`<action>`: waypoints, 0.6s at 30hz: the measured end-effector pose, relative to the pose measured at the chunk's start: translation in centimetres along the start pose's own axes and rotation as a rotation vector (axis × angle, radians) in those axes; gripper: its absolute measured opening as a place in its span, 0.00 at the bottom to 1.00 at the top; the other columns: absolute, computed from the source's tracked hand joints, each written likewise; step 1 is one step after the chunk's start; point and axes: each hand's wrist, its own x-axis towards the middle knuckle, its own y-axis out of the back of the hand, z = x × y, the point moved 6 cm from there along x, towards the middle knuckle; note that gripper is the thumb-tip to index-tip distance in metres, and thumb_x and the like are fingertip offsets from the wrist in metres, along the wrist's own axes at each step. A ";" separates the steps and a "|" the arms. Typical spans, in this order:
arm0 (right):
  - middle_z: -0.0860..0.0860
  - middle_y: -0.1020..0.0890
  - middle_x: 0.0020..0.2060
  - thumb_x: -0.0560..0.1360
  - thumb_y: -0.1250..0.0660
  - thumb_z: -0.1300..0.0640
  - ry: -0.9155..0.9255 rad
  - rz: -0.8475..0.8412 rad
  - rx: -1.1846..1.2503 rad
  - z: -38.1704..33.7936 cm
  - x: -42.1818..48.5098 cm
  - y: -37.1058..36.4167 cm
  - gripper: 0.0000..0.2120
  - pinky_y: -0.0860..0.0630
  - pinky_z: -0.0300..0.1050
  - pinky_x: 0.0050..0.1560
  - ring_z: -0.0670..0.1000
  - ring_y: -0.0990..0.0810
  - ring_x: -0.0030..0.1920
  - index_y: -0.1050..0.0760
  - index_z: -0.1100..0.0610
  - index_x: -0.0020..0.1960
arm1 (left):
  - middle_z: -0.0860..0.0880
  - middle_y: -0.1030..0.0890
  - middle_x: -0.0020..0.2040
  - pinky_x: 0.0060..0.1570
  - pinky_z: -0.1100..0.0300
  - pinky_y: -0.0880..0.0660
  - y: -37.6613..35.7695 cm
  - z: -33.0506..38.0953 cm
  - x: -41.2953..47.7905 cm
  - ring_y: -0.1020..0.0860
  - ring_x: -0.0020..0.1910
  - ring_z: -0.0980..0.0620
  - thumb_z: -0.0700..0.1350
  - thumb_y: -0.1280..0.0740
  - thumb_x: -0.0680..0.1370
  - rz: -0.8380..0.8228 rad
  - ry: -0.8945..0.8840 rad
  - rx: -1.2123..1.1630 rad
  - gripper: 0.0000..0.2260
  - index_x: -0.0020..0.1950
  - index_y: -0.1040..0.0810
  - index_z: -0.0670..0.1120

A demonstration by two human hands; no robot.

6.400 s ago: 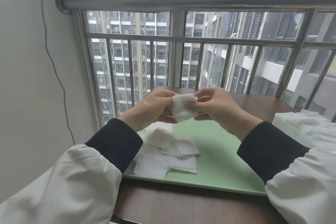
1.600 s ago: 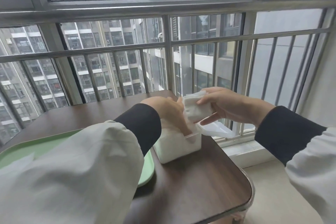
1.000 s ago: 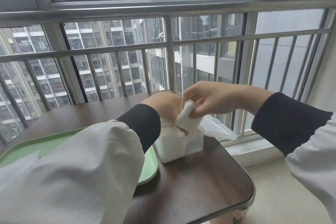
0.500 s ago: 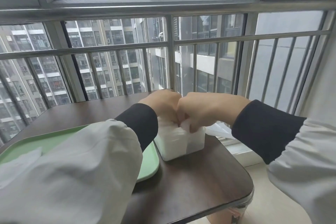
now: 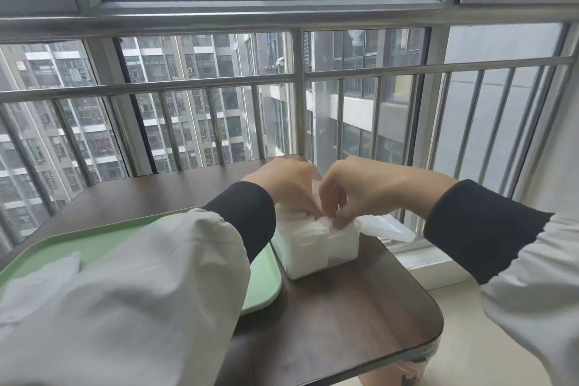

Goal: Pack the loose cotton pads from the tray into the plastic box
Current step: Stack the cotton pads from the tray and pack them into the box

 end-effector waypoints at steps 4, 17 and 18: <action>0.39 0.21 0.34 0.68 0.23 0.58 -0.001 0.045 -0.063 -0.7 0.4 -1.2 0.05 0.27 0.36 0.37 0.43 0.22 0.39 0.17 0.48 0.39 | 0.63 0.26 0.40 0.35 0.59 0.29 -0.2 -0.1 -0.7 0.26 0.39 0.57 0.74 0.31 0.51 -0.083 0.045 -0.053 0.22 0.37 0.29 0.65; 0.42 0.18 0.43 0.76 0.31 0.56 0.018 0.106 0.084 -5.0 0.7 1.3 0.07 0.28 0.36 0.39 0.43 0.20 0.44 0.17 0.44 0.45 | 0.57 0.21 0.60 0.66 0.54 0.29 2.9 -2.2 -8.0 0.24 0.61 0.55 0.48 0.29 0.78 -0.098 -0.063 -0.547 0.13 0.59 0.24 0.63; 0.41 0.19 0.43 0.76 0.31 0.56 0.030 0.118 0.097 -5.9 1.0 1.4 0.07 0.29 0.35 0.39 0.42 0.21 0.44 0.18 0.44 0.45 | 0.59 0.20 0.58 0.66 0.54 0.29 3.3 -2.9 -9.1 0.23 0.59 0.57 0.49 0.29 0.79 -0.095 -0.055 -0.556 0.12 0.55 0.24 0.66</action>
